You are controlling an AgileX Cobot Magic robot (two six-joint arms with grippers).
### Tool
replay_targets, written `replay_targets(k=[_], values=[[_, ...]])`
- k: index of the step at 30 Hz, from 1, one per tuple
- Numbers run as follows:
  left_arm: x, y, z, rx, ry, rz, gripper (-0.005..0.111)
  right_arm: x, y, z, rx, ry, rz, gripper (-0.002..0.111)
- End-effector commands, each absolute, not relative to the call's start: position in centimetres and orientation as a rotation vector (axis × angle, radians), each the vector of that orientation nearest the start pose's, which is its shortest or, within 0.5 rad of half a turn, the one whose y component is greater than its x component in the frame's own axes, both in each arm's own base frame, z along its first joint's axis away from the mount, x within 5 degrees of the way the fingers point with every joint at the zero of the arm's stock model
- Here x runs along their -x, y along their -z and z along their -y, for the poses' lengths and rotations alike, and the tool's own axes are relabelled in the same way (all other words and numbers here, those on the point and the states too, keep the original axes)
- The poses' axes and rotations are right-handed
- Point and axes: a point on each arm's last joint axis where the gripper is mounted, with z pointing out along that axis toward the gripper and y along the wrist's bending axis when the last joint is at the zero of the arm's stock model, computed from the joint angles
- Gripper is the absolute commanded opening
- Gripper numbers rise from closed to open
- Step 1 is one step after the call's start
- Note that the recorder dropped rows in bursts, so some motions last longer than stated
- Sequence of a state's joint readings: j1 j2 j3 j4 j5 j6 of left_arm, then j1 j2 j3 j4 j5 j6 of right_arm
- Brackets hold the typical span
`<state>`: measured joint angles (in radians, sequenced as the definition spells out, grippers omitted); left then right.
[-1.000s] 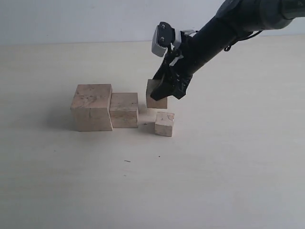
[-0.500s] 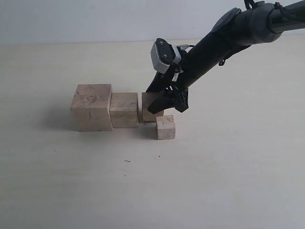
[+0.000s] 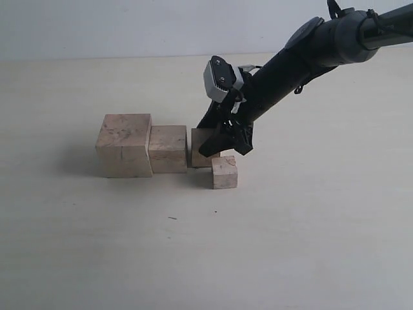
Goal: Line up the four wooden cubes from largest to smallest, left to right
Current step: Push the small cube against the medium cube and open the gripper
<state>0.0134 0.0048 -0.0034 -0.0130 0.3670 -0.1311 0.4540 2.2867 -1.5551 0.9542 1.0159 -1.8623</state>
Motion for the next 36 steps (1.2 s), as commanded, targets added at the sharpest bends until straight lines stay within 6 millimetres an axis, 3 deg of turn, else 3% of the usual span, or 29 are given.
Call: replay_targets(k=[1,9,13,25,36], values=[[-5.3,-18.1,0.0,0.132,0.096,-1.837,0.0,-36.7,-11.4,-25.0,1.946,-0.885,-1.656,0.011],[-5.3,-18.1,0.0,0.132,0.096,-1.837,0.0,-36.8,-11.6,-25.2,1.887,-0.919,-1.688,0.049],[-5.3,-18.1,0.0,0.132,0.096,-1.837,0.0,-36.8,-11.7,-25.3,1.877,-0.925,-1.689,0.058],[-5.3,-18.1,0.0,0.132,0.096,-1.837,0.0,-36.6,-12.0,-25.2,1.874,-0.946,-1.696,0.06],[-5.3,-18.1,0.0,0.132,0.096,-1.837,0.0,-36.4,-16.0,-25.0,1.818,-0.92,-1.735,0.06]])
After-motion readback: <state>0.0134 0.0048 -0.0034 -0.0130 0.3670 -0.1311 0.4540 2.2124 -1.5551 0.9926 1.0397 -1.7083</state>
